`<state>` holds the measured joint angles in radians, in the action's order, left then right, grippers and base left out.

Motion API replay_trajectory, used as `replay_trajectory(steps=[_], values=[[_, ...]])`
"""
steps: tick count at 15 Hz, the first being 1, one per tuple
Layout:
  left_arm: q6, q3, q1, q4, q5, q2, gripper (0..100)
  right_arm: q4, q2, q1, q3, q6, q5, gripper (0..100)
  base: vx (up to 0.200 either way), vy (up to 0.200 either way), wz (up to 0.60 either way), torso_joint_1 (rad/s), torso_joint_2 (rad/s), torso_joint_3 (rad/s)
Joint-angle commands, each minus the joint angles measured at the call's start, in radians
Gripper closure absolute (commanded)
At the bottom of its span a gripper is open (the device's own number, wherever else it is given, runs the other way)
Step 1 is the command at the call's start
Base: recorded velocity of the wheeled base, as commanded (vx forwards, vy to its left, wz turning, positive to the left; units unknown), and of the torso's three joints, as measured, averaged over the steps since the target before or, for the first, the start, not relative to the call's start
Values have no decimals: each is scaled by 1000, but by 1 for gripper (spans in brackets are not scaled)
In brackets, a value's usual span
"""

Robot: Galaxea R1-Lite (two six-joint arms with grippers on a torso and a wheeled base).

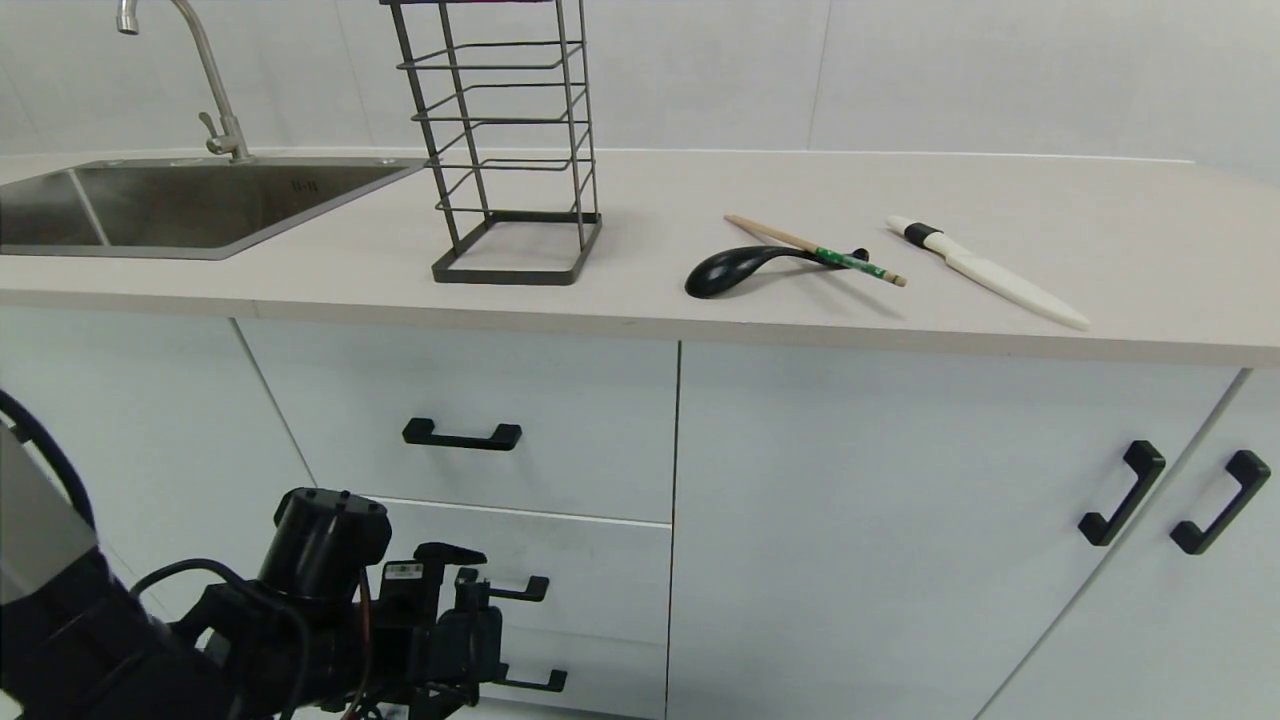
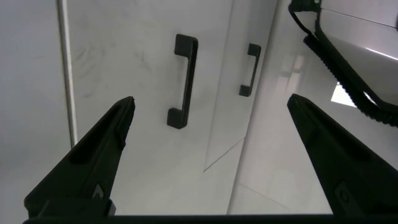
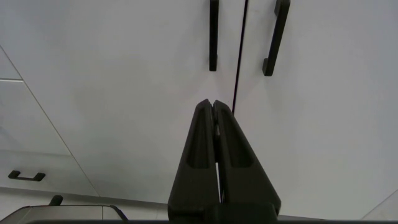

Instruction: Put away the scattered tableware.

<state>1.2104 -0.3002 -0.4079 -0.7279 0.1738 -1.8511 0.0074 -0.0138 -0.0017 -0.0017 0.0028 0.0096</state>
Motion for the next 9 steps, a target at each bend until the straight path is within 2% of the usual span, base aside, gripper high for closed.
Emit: replay_trajectory(steps=[1,7,9], values=[[0,-7,0,-15,1,-66,0,0,-2,0,0,0,1,100,0,0,0,0,0,0],[3,-4,0,-100,3,-157,0,0,-2,0,0,0,0,100,0,0,0,0,0,0],[3,-4,-2,-162,4,-217,0,0,-2,0,0,0,1,100,0,0,0,0,0,0]])
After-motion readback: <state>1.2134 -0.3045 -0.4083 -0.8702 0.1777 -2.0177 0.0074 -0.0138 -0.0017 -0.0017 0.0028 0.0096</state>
